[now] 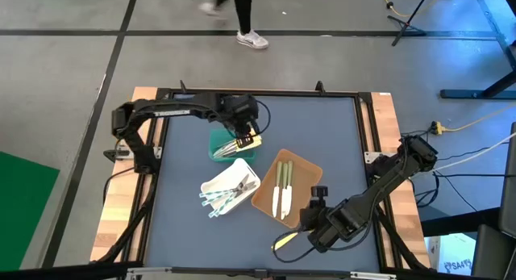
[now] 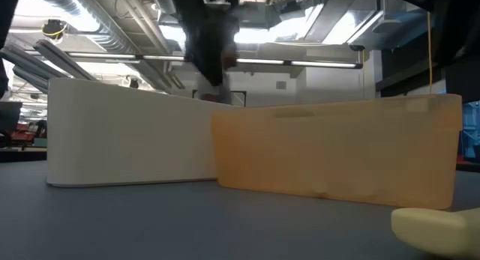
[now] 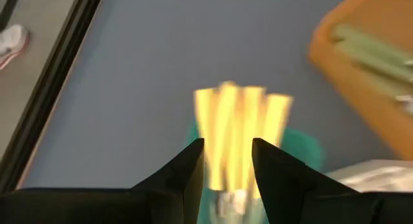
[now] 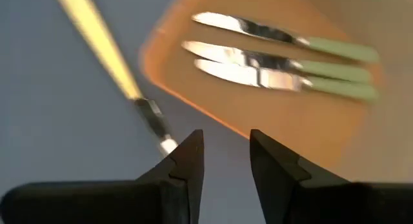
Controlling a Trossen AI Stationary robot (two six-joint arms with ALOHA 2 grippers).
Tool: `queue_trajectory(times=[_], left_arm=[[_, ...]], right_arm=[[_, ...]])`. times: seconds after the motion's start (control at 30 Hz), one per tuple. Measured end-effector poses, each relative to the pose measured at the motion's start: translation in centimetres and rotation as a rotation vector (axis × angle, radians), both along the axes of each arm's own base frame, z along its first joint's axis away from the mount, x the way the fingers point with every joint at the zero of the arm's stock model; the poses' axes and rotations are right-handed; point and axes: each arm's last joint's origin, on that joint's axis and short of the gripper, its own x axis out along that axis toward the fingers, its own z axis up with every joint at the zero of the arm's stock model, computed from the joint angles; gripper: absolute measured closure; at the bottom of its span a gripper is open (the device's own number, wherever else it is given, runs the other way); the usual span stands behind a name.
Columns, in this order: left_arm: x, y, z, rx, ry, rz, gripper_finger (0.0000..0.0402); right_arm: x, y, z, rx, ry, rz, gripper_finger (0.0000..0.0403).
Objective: Sort silverware by color (type)
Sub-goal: Put the yellow knife into the blue bin
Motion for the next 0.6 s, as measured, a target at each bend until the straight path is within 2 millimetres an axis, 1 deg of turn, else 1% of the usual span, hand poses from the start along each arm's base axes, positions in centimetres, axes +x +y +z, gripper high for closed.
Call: queue_trajectory(times=[0.13, 0.27, 0.43, 0.6], left_arm=[[-1.0, -2.6, 2.5, -0.026, -0.088, -0.006, 0.0277], [-2.0, -6.0, 4.5, -0.037, -0.153, -0.045, 0.0277], [-2.7, -10.6, 5.5, -0.083, -0.198, -0.109, 0.0277], [-3.3, -15.3, 5.5, -0.025, -0.225, -0.128, 0.0277]], right_arm=[[0.6, 0.7, 0.2, 0.073, -0.035, 0.063, 0.0292], [1.0, 1.2, 0.4, 0.137, -0.068, 0.11, 0.0292], [1.6, 1.8, 0.7, 0.215, -0.116, 0.13, 0.0292], [2.2, 2.4, 1.1, 0.281, -0.199, 0.135, 0.0292]])
